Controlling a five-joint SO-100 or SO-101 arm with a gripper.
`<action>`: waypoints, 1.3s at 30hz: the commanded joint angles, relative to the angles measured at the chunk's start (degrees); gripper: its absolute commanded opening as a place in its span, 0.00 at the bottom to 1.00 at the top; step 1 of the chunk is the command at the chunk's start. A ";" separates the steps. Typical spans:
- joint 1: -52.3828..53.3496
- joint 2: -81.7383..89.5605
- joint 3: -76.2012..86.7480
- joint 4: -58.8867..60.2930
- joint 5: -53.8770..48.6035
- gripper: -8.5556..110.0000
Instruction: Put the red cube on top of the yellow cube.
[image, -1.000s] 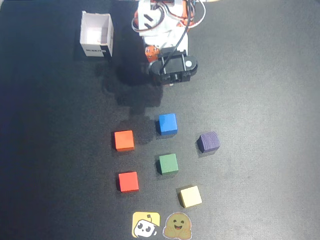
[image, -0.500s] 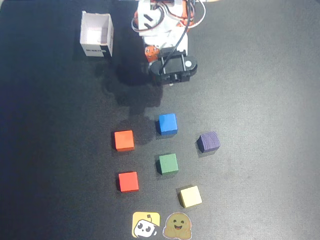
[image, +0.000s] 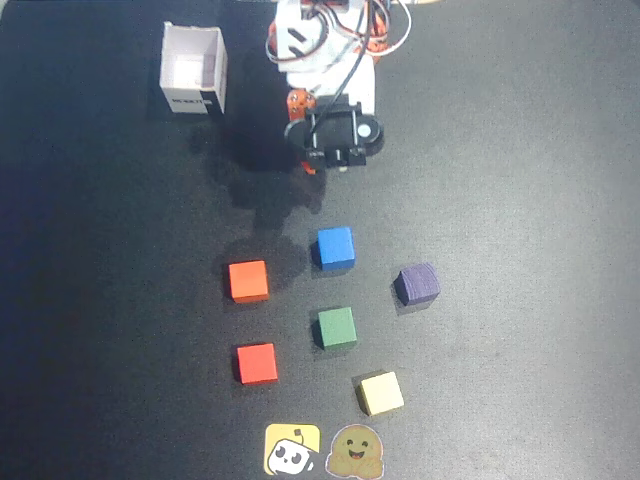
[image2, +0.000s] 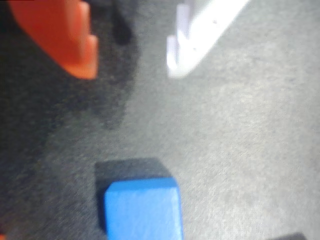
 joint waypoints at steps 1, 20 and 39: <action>-0.09 -9.14 -7.91 -3.52 0.44 0.18; 8.61 -74.88 -60.29 -5.54 -0.18 0.20; 8.61 -92.64 -75.32 -12.04 6.15 0.27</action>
